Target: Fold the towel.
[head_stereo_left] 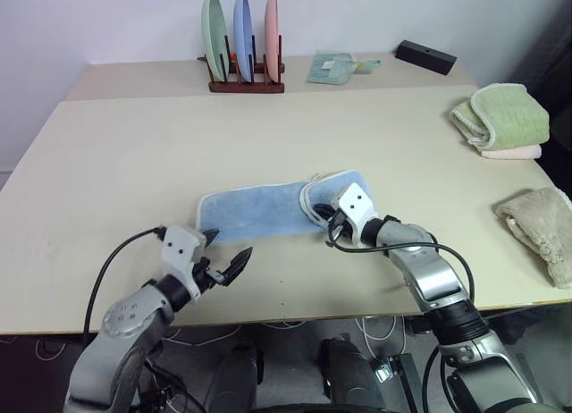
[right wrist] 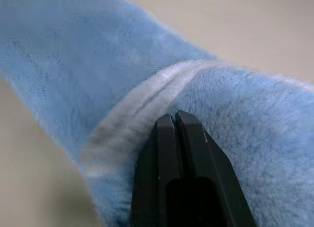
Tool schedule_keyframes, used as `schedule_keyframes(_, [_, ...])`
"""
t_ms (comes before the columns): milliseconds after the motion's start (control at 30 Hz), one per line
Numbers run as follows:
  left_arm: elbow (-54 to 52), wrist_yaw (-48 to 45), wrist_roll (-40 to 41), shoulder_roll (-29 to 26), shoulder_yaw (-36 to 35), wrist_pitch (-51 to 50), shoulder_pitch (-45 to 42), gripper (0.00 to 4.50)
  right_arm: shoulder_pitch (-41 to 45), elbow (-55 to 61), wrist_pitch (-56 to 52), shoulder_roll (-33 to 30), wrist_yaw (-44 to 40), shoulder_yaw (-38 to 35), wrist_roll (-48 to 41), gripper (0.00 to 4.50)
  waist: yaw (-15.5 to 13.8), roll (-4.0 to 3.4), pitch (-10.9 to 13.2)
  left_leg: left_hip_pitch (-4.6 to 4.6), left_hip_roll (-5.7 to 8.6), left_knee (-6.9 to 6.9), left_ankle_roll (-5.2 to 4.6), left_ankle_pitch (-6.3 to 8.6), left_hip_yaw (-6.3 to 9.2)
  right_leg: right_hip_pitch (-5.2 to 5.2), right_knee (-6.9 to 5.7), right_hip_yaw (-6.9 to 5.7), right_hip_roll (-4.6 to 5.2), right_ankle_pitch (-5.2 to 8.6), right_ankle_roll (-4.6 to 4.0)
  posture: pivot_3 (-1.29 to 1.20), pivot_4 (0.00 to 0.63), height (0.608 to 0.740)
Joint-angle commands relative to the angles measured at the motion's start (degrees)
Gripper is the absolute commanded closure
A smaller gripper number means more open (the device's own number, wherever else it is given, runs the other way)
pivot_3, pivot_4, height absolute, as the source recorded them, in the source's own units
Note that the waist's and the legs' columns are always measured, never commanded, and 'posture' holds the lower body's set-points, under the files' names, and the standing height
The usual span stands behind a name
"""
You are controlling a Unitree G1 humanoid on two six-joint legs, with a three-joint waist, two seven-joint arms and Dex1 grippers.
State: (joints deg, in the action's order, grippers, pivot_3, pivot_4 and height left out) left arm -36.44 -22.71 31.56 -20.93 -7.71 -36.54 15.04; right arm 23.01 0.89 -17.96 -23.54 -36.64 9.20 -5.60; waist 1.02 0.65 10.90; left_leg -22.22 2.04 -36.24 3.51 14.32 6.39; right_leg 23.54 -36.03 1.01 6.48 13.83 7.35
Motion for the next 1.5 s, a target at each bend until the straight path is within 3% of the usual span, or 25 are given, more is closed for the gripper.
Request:
schedule_keyframes(33, [-5.2,5.0,12.8,2.6,-5.0,-7.7,1.8,0.00,3.3,6.2,1.9,-1.8,-2.9,-2.7,-2.6,2.68,0.0,0.00,0.0,0.01,0.00,0.00,0.00,0.00,0.00,-0.01,0.00,0.00,0.00,0.01,-0.02,0.00,0.150,0.740])
schedule_keyframes(200, [-3.4,21.6,29.3,9.7,-11.0,-13.8,0.9,0.00,4.9,8.9,3.9,-3.8,-6.3,-1.8,-2.4,0.36,-0.3,0.03,0.0,0.01,0.00,-0.02,0.00,0.00,0.08,-0.06,0.02,-0.07,0.01,0.03,-0.05,0.00,0.150,0.740])
schedule_keyframes(367, [2.9,35.9,40.8,13.6,-13.5,-13.4,-4.6,0.00,4.4,11.0,5.2,-3.5,-7.8,-0.3,-2.7,0.36,-0.4,0.04,0.0,0.02,0.02,-0.06,0.01,0.00,0.10,-0.09,0.01,-0.08,0.02,0.01,-0.04,0.00,0.150,0.740])
schedule_keyframes(567, [13.3,47.5,42.0,18.4,-14.0,-7.7,-14.8,0.00,1.7,15.7,4.0,-3.4,-9.1,2.1,-3.1,0.36,-0.6,0.05,-0.1,0.05,0.06,-0.11,0.03,-0.01,0.11,-0.17,0.03,-0.09,0.02,0.03,-0.08,0.00,0.150,0.740])
schedule_keyframes(667, [15.6,49.1,41.6,19.3,-14.1,-5.6,-16.8,0.84,0.8,17.1,3.1,-3.3,-8.6,2.5,-3.0,0.33,-0.5,0.04,-0.1,0.09,0.07,-0.11,0.03,-0.01,0.09,-0.19,0.02,-0.08,0.03,0.03,-0.09,0.00,0.150,0.740])
schedule_keyframes(833, [18.0,50.0,42.5,20.0,-15.1,-2.0,-19.3,3.19,-1.9,20.0,1.8,-3.8,-8.0,2.9,-2.6,0.33,-0.5,0.05,-0.1,0.11,0.06,-0.09,0.04,-0.02,0.09,-0.19,0.03,-0.07,0.03,0.05,-0.12,0.00,0.150,0.740])
schedule_keyframes(900, [17.9,48.2,42.1,19.1,-15.7,-0.3,-20.4,4.18,-3.0,21.0,1.3,-4.0,-7.6,3.0,-2.4,0.33,-0.5,0.07,-0.1,0.08,0.07,-0.10,0.04,-0.01,0.09,-0.19,0.04,-0.08,0.03,0.05,-0.12,0.00,0.150,0.740])
schedule_keyframes(933, [17.8,47.4,41.9,18.8,-15.9,0.5,-20.7,4.46,-3.2,21.3,1.1,-4.0,-7.5,3.0,-2.3,0.33,-0.5,0.07,-0.1,0.07,0.07,-0.10,0.04,-0.02,0.09,-0.19,0.05,-0.08,0.03,0.05,-0.12,0.00,0.150,0.740])
schedule_keyframes(1067, [16.9,43.9,42.1,14.7,-19.7,4.6,-23.7,4.46,-4.5,22.5,0.1,-4.5,-6.9,2.7,-2.1,0.33,-0.4,0.13,0.0,0.04,0.06,-0.05,0.04,-0.01,0.08,-0.13,0.07,-0.08,0.02,0.06,-0.13,0.00,0.150,0.740])
schedule_keyframes(1233, [18.9,34.5,39.5,-0.8,-23.6,4.2,-28.2,4.46,-5.1,22.5,-0.1,-5.6,-6.7,1.8,-2.4,0.33,-0.3,0.23,0.0,0.02,0.04,-0.01,0.07,-0.03,0.10,-0.06,0.05,-0.08,-0.02,0.05,-0.14,0.00,0.150,0.740])
schedule_keyframes(1333, [18.4,26.9,35.8,-8.5,-19.7,1.2,-29.6,4.46,-4.6,21.6,-0.2,-5.4,-6.1,1.4,-2.7,0.33,-0.5,0.23,0.0,0.00,0.07,0.02,0.07,-0.03,0.06,-0.10,0.18,-0.07,0.01,0.06,-0.13,0.00,0.150,0.740])
schedule_keyframes(1400, [18.0,23.5,34.2,-10.8,-17.6,0.2,-30.2,4.46,-4.3,21.0,-0.3,-5.2,-5.8,1.2,-2.8,0.33,-0.6,0.24,0.0,-0.04,0.08,0.01,0.07,-0.03,0.08,-0.12,0.24,-0.08,0.02,0.05,-0.13,0.00,0.150,0.740])
schedule_keyframes(1500, [13.2,15.7,26.0,-14.1,-3.2,-2.8,-33.0,4.46,-4.5,20.0,0.1,-4.8,-5.1,1.3,-2.6,0.33,-0.6,0.28,0.1,-0.08,0.10,0.00,0.07,-0.03,0.11,-0.13,0.27,-0.08,0.01,0.05,-0.13,0.00,0.150,0.740])
